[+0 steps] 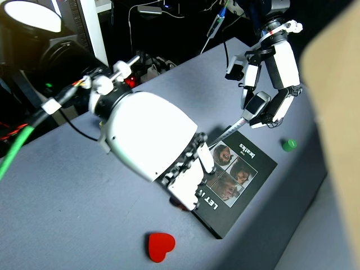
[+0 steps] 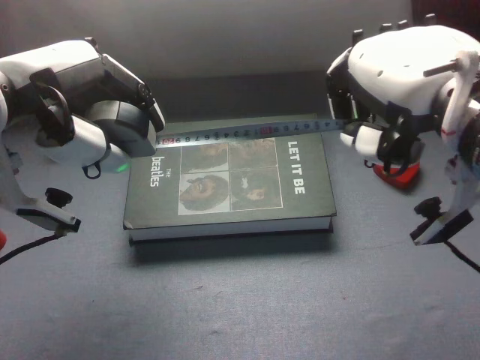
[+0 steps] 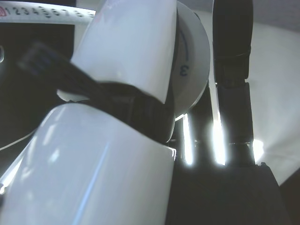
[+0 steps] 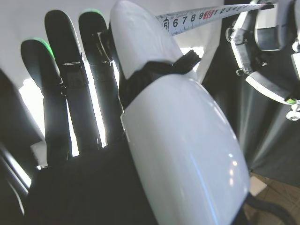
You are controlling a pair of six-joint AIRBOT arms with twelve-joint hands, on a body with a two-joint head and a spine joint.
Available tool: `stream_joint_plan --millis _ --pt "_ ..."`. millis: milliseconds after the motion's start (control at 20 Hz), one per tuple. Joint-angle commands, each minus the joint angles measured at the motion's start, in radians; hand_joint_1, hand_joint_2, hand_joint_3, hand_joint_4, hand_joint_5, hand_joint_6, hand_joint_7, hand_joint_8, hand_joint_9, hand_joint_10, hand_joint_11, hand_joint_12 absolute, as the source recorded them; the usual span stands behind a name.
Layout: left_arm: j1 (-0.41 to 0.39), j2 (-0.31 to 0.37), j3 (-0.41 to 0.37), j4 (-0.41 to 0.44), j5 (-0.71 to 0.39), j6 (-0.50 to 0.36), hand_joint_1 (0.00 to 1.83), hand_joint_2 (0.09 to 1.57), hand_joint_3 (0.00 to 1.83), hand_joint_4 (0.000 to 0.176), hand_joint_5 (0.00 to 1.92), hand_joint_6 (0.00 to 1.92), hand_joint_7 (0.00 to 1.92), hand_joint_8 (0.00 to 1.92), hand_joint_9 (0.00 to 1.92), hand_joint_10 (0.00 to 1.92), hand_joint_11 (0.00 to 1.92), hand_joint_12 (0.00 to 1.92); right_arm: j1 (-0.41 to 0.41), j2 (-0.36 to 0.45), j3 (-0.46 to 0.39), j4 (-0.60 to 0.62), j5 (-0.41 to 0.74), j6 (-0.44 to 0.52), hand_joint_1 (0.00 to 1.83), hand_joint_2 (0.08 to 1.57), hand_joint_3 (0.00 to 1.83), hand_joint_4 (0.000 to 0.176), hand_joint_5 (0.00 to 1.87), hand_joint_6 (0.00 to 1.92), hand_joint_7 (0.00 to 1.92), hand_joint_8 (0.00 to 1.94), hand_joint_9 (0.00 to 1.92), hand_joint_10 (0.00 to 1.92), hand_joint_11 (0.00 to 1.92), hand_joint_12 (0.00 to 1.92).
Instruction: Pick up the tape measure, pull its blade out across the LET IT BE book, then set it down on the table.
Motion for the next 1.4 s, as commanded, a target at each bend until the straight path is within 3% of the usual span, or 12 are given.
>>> stream_joint_plan --millis 0,1350 --pt "-0.011 0.008 0.01 0.036 -0.034 0.003 1.38 1.1 0.0 0.0 0.99 0.86 0.9 1.01 1.01 1.16 1.08 0.85 0.002 0.017 0.001 -0.085 -0.058 -0.01 1.17 1.21 0.0 0.0 0.71 1.36 0.9 1.15 0.78 0.79 0.52 1.42" --pt "-0.01 0.01 0.016 0.043 -0.024 0.0 1.38 1.11 0.0 0.0 0.99 0.85 0.9 1.02 1.01 1.16 1.08 0.85 -0.019 0.137 0.018 -0.088 -0.012 0.009 1.17 1.21 0.0 0.0 0.71 1.34 0.92 1.15 0.78 0.81 0.53 1.41"
